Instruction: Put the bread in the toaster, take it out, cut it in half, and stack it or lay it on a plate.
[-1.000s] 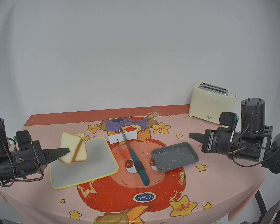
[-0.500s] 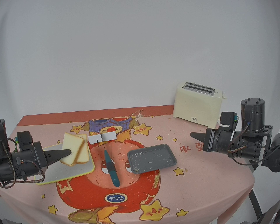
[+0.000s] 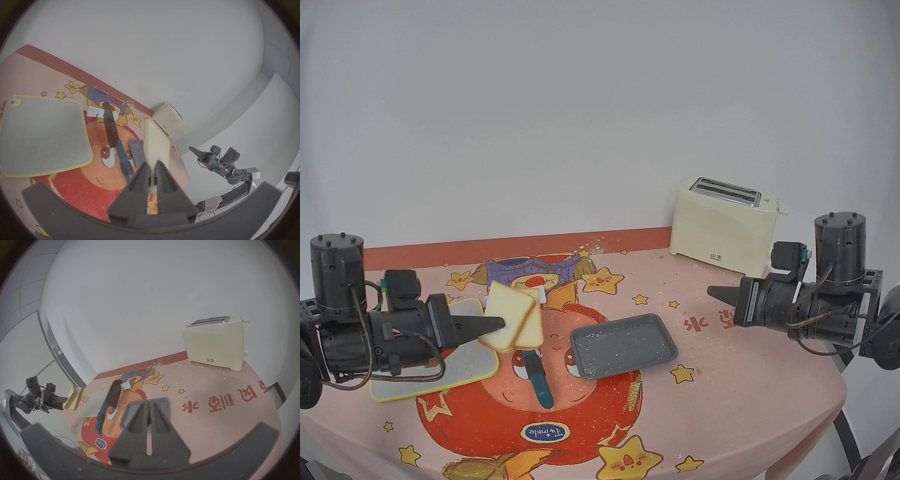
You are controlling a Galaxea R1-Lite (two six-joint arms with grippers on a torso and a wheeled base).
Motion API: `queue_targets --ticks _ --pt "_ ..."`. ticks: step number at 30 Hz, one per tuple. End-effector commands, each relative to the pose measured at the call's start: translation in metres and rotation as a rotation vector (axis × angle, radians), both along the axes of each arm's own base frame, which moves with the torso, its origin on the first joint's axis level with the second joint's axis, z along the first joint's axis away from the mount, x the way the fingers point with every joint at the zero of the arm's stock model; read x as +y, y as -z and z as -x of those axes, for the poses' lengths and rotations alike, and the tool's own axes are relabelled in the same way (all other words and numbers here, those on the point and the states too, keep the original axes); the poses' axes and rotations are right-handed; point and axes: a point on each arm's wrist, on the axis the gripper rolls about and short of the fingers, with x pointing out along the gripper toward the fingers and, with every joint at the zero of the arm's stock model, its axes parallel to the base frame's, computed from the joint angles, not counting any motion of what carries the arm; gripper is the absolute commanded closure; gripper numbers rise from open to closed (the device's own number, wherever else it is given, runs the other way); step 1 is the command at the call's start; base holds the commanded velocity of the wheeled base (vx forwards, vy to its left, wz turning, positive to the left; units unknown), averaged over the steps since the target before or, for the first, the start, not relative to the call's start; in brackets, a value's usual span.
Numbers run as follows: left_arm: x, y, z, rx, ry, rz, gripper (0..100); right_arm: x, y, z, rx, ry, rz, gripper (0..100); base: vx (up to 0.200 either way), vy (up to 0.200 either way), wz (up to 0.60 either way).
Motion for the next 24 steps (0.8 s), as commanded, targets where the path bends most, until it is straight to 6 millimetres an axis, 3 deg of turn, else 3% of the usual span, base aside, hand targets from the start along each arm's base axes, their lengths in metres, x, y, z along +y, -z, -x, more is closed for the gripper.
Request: queue_targets --ticks 1,8,14,17,24 --pt "-0.014 0.006 -0.014 0.040 0.026 -0.007 100 0.001 0.003 -0.002 0.012 0.004 0.003 100 0.000 0.000 0.00" --pt "-0.035 0.001 -0.028 0.083 0.053 0.039 100 -0.016 -0.016 0.008 -0.002 0.029 -0.089 100 0.000 0.000 0.00" --pt "-0.058 0.022 -0.043 0.154 0.098 0.004 100 -0.044 -0.015 0.029 0.016 0.083 -0.142 100 0.000 0.000 0.00" --pt "-0.076 0.041 -0.063 0.188 0.113 -0.011 100 -0.064 -0.023 0.040 -0.019 0.105 -0.175 100 0.000 0.000 0.00" --pt "-0.096 0.045 -0.080 0.214 0.089 0.035 100 -0.073 -0.035 0.049 -0.052 0.114 -0.187 100 0.000 0.000 0.00"
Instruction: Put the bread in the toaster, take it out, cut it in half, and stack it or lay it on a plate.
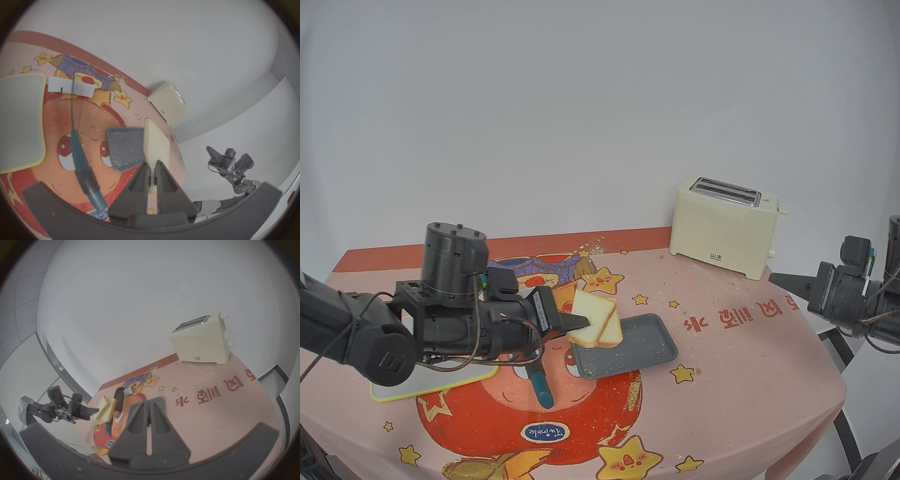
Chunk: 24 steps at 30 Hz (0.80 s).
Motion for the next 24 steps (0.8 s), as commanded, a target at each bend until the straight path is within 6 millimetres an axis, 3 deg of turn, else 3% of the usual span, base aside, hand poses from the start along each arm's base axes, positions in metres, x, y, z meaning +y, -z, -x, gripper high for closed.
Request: queue_targets --ticks 1,5,8,24 --pt "-0.019 0.013 -0.018 0.048 0.002 0.007 100 -0.010 -0.013 0.010 -0.043 0.019 -0.019 100 0.000 0.000 0.00" --pt "-0.029 0.009 -0.031 0.089 -0.025 0.066 100 -0.011 -0.009 0.003 -0.029 0.039 -0.012 100 0.000 0.000 0.00" --pt "-0.034 0.018 -0.040 0.145 -0.051 0.081 100 -0.012 -0.008 0.001 -0.027 0.044 -0.013 100 0.000 0.000 0.00" --pt "-0.046 0.051 -0.045 0.254 -0.063 0.055 100 -0.010 -0.007 0.002 -0.025 0.036 -0.011 100 0.000 0.000 0.00"
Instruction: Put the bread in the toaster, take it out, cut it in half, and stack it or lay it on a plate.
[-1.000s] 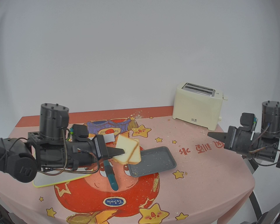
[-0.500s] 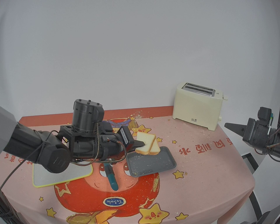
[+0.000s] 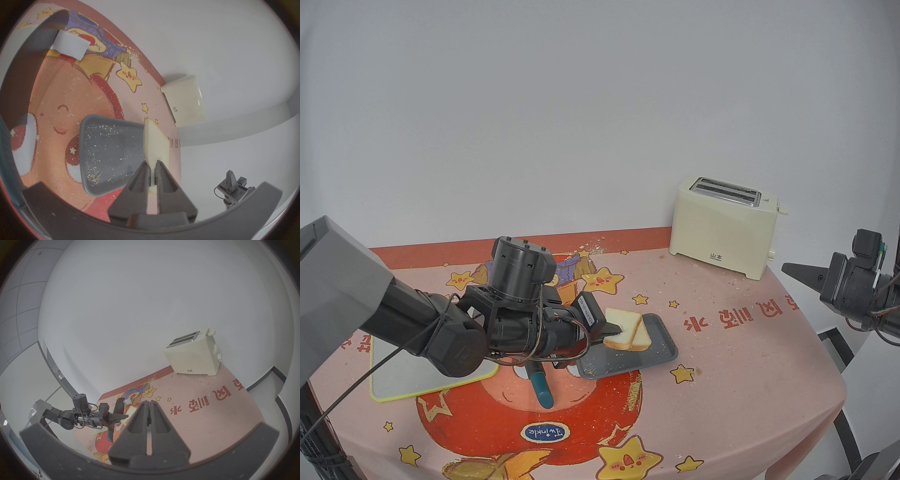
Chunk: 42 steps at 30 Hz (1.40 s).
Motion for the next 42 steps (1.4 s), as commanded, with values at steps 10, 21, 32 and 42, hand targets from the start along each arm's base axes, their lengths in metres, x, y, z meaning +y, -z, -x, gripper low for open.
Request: queue_targets --ticks 10,21,32,42 --pt "-0.002 0.010 -0.002 0.020 0.002 -0.014 100 0.001 0.000 -0.001 -0.003 -0.006 -0.002 100 0.000 0.000 0.00" --pt "-0.002 0.010 -0.002 0.022 0.003 -0.015 100 0.002 0.001 -0.001 0.000 -0.008 0.001 100 0.000 0.000 0.00" --pt "-0.005 0.003 -0.006 -0.004 0.004 0.002 100 0.001 0.001 -0.001 0.000 -0.006 0.001 100 0.000 0.000 0.00" --pt "-0.021 0.024 -0.009 0.035 0.034 -0.024 100 0.001 0.002 -0.001 0.004 -0.007 0.004 100 0.000 0.000 0.00"
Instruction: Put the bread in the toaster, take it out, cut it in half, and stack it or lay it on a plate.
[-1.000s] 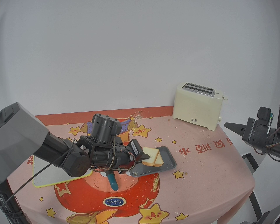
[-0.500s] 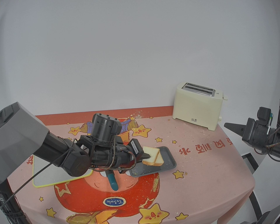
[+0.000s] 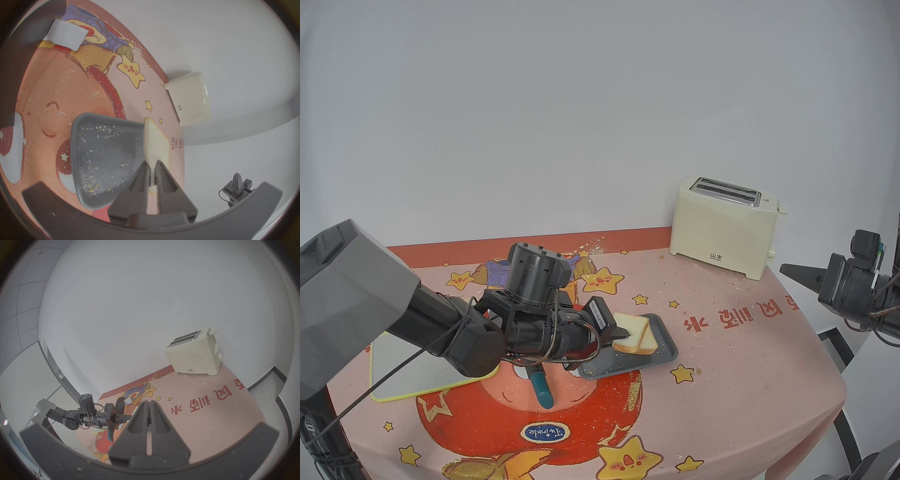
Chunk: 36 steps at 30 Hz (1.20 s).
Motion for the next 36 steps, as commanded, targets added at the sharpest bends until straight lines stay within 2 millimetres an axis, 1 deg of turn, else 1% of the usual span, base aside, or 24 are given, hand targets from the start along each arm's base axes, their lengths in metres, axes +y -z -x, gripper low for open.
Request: queue_targets --ticks 1,6,17,18,32,36 --pt "-0.0088 0.0127 -0.0001 0.023 0.019 -0.018 100 0.0001 0.0008 -0.0007 0.003 0.000 0.002 100 0.000 0.000 0.00" --pt "-0.0147 0.0146 -0.0053 0.018 0.023 -0.013 100 0.0002 0.0027 -0.0009 0.011 0.000 0.005 100 0.000 0.000 0.00" --pt "-0.0133 0.0163 -0.0055 0.012 0.026 -0.022 100 0.0004 0.0036 -0.0005 0.013 -0.002 0.007 100 0.000 0.000 0.00" --pt "-0.0133 0.0163 -0.0055 0.010 0.026 -0.024 0 0.0004 0.0032 -0.0007 0.011 -0.002 0.006 100 0.000 0.000 0.00" --pt "-0.0125 0.0135 -0.0039 0.005 0.012 -0.029 0 -0.0001 0.0026 -0.0002 0.008 0.000 0.005 100 0.000 0.000 0.00" --pt "-0.0121 0.0116 -0.0051 -0.017 -0.025 -0.048 0 -0.0001 0.0026 -0.0002 0.008 0.000 0.005 100 0.000 0.000 0.00"
